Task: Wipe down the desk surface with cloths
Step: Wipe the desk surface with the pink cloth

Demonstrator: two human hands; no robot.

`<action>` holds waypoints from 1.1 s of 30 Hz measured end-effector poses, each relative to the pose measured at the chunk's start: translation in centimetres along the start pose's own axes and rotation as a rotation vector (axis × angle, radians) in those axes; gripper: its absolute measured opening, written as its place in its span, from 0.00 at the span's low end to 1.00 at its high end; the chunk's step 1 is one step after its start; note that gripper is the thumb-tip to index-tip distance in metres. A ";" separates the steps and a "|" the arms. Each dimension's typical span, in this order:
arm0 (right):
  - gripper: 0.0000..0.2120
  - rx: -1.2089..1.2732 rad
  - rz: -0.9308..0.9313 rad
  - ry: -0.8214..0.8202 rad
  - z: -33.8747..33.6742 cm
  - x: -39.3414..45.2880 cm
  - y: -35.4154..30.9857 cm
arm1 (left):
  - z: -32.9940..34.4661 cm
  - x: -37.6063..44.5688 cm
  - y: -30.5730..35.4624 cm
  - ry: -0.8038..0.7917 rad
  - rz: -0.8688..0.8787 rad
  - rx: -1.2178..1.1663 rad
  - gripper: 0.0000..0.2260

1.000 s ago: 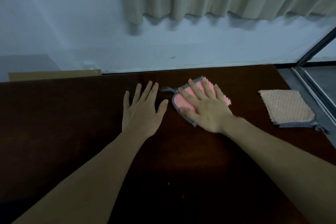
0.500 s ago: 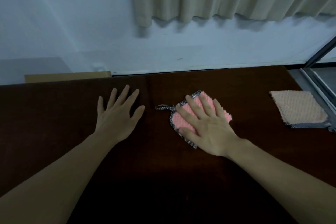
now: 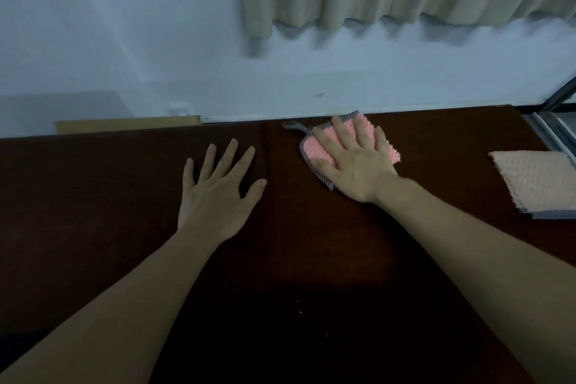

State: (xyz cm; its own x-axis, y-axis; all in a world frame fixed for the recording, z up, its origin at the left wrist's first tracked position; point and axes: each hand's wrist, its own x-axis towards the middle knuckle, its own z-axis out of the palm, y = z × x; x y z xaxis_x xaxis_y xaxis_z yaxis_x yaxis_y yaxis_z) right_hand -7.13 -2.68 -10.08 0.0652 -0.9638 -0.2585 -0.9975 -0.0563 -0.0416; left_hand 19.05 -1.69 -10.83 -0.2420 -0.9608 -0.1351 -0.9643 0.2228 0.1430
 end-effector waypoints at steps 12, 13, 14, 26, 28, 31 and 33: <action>0.34 -0.047 -0.139 -0.025 0.4 -2.9 0.0 | -0.1 0.1 0.0 -0.014 0.000 -0.006 0.31; 0.35 -0.042 -0.094 -0.013 0.0 -1.1 0.1 | -0.1 0.1 0.0 -0.011 0.000 -0.006 0.31; 0.34 -0.031 -0.052 -0.005 -0.3 0.5 0.0 | -0.1 0.1 0.1 -0.009 0.000 -0.006 0.31; 0.38 -0.004 -0.105 -0.032 0.9 -5.8 -2.8 | 0.0 0.2 -0.1 0.000 0.005 -0.019 0.31; 0.38 -0.008 -0.109 -0.054 1.1 -6.7 -2.6 | 0.0 0.3 -0.1 -0.002 0.005 -0.018 0.31; 0.39 -0.008 -0.084 -0.029 0.7 -4.2 -2.2 | 0.0 0.2 -0.1 0.003 0.008 -0.019 0.31; 0.36 -0.009 -0.036 0.000 0.1 -1.2 -2.0 | 0.0 0.2 -0.1 0.000 0.009 -0.018 0.31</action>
State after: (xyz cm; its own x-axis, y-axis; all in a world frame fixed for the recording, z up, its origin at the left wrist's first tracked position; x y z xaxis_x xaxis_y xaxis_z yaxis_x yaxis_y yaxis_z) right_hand -5.26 -1.34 -9.83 0.1007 -0.9611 -0.2573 -0.9948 -0.0931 -0.0416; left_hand 19.13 -1.91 -10.89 -0.2511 -0.9586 -0.1340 -0.9600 0.2289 0.1614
